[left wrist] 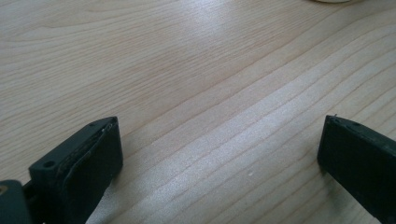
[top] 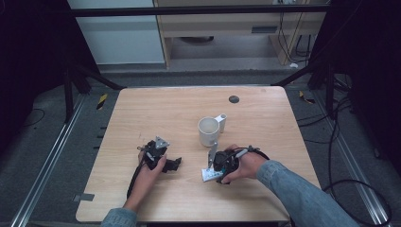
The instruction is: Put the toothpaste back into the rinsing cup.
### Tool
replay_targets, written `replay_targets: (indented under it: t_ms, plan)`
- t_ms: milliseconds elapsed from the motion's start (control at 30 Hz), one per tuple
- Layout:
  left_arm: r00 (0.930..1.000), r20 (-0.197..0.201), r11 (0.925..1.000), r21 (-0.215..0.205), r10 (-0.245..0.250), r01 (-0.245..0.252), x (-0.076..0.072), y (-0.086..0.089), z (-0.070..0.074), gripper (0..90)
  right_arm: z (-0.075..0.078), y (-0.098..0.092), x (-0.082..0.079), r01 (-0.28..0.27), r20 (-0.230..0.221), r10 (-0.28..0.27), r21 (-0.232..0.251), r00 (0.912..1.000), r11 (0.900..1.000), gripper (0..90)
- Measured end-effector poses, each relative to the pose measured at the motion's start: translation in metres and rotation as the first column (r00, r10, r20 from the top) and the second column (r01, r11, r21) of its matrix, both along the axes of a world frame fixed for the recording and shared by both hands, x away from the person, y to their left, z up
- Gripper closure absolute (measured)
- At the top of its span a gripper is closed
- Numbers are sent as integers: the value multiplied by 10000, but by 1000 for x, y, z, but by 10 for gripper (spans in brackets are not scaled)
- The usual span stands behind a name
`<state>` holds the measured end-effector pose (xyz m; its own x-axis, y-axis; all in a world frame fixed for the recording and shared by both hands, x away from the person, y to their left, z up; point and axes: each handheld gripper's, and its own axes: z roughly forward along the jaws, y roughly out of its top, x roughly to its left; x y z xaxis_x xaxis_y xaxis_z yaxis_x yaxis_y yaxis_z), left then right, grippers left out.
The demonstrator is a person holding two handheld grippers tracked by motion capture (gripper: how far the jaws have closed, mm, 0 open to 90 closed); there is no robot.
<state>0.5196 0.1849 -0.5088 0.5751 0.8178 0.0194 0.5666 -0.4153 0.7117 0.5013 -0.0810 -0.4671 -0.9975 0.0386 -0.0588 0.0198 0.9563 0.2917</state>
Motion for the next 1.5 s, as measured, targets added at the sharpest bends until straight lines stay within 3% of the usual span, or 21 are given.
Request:
replay_targets:
  t_ms: [433, 867, 1167, 1300, 1367, 1500]
  plan:
    - [10000, 0, 10000, 6, -4, 4, 0, 0, 0, 0, -2, -3, 6, 45, -65, -46, -128, 10000, 9999, 480]
    - [10000, 9, 10000, -8, 7, -7, 0, 0, 0, 0, -1, -4, 7, -518, -271, 512, -201, 9983, 9985, 567]
    - [10000, 15, 10000, 4, -5, 5, 0, 0, 0, 0, 0, -4, 6, -633, -89, 631, -186, 9980, 9978, 626]
    - [10000, 11, 10000, -9, 7, -7, 0, 0, 0, 0, 2, -5, 6, -520, -122, 518, -150, 9986, 9985, 673]
    - [10000, 15, 10000, -6, 5, -5, 0, 0, 0, 0, 6, -6, 8, -314, -179, 315, 44, 9993, 9995, 737]
    - [10000, 21, 10000, 2, -5, 5, 0, 0, 0, 0, 7, -7, 9, -152, -279, 154, 73, 9995, 9999, 746]
